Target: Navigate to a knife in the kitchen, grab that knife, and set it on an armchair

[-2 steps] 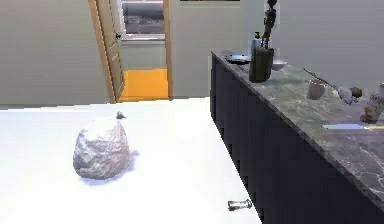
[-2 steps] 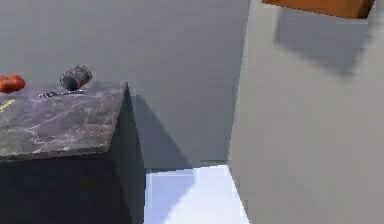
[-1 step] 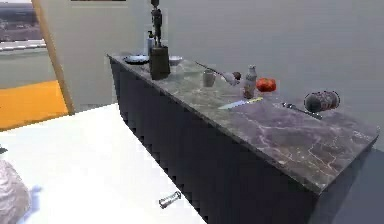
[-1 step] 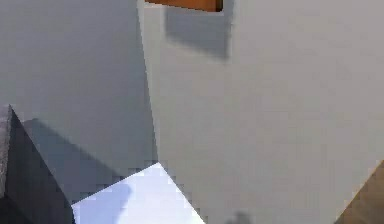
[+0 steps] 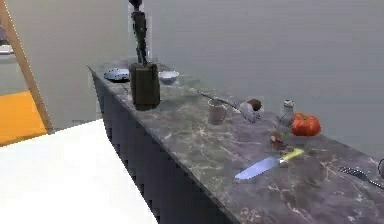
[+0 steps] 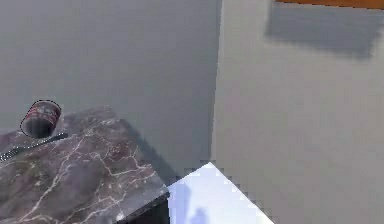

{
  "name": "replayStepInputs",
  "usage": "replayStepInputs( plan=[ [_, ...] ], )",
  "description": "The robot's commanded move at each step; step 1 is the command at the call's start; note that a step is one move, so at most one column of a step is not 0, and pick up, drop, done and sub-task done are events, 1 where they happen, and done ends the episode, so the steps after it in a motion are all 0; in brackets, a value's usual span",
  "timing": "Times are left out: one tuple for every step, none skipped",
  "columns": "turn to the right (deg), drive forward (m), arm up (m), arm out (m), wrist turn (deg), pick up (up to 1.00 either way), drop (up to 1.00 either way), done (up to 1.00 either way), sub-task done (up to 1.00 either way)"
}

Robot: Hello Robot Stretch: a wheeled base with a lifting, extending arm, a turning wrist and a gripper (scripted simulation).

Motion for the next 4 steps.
replayStepInputs(
  plan=[
    [-45.0, 0.0, 0.0, 0.0, 0.0, 0.0, 0.0, 0.0, 0.0],
    [-15.0, 0.0, 0.0, 0.0, 0.0, 0.0, 0.0, 0.0, 0.0],
    [0.0, 0.0, 0.5, 0.0, 0.0, 0.0, 0.0, 0.0, 0.0],
    [0.0, 0.0, 0.38, 0.0, 0.0, 0.0, 0.0, 0.0, 0.0]
  ],
)
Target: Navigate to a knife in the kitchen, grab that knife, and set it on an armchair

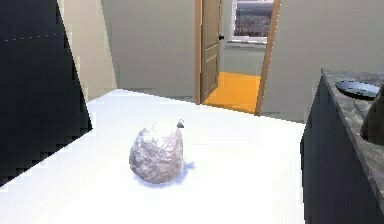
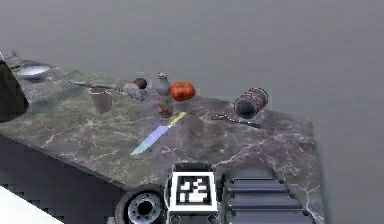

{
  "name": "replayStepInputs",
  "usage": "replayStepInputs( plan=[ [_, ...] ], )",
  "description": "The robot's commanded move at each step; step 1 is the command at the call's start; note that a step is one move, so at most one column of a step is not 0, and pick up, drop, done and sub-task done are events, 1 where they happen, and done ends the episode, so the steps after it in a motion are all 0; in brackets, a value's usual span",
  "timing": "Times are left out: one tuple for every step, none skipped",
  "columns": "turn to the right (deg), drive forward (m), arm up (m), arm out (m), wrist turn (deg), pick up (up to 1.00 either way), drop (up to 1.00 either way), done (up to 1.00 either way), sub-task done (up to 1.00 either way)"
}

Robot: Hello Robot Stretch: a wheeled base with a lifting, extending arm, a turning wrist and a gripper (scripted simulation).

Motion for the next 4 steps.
replayStepInputs(
  plan=[
    [0.0, 0.0, 0.0, 0.3, 0.0, 0.0, 0.0, 0.0, 0.0],
    [0.0, 0.0, 0.0, 0.0, 45.0, 0.0, 0.0, 0.0, 0.0],
    [0.0, 0.0, 0.0, 0.0, 45.0, 0.0, 0.0, 0.0, 0.0],
    [0.0, 0.0, 0.0, 0.0, 27.0, 0.0, 0.0, 0.0, 0.0]
  ],
)
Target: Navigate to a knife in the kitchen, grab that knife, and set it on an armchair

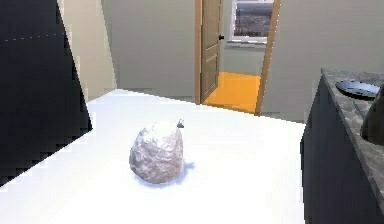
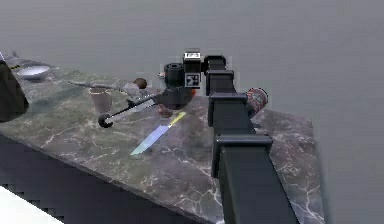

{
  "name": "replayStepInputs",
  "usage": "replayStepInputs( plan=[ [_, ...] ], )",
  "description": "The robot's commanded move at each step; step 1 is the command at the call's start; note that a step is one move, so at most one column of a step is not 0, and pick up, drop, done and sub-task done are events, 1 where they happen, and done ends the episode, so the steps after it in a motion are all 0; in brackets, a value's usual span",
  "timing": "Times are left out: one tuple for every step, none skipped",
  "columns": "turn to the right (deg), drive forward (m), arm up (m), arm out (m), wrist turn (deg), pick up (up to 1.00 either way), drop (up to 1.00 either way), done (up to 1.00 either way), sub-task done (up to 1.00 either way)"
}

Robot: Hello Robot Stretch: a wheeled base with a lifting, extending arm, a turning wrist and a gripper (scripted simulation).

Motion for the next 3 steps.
replayStepInputs(
  plan=[
    [0.0, 0.0, -0.16, 0.0, 0.0, 0.0, 0.0, 0.0, 0.0],
    [0.0, 0.0, 0.0, 0.0, 0.0, 1.0, 0.0, 0.0, 0.0],
    [0.0, 0.0, 0.1, 0.0, 0.0, 0.0, 0.0, 0.0, 0.0]
  ],
)
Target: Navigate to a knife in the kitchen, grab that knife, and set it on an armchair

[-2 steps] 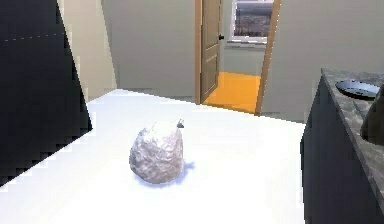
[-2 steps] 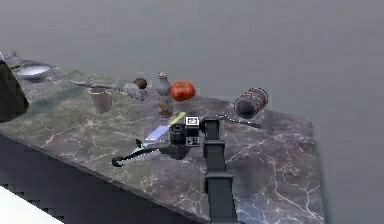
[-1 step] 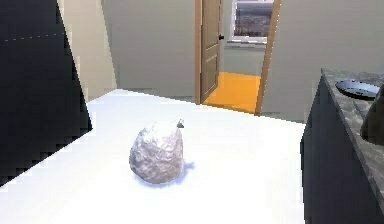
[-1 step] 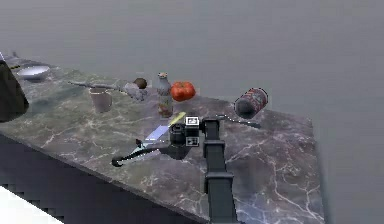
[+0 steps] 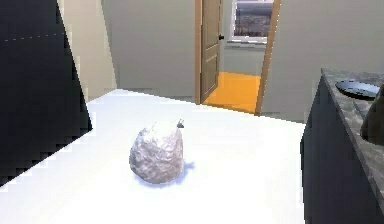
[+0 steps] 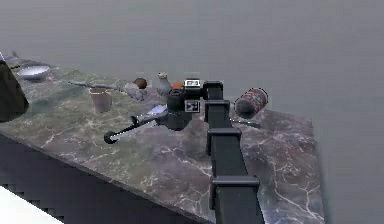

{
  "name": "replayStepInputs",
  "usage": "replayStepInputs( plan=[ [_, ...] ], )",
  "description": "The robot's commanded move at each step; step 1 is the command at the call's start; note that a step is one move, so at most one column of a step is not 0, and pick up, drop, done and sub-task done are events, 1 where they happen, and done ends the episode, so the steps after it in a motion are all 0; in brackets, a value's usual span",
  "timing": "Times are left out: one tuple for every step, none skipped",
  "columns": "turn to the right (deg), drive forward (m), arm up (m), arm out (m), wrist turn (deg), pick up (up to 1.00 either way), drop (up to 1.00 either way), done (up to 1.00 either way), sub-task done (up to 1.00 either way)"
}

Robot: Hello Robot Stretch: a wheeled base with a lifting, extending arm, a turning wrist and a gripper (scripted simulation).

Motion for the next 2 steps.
replayStepInputs(
  plan=[
    [0.0, 0.0, 0.06, 0.0, 0.0, 0.0, 0.0, 0.0, 0.0],
    [0.0, 0.0, 0.0, 0.0, -45.0, 0.0, 0.0, 0.0, 0.0]
  ],
)
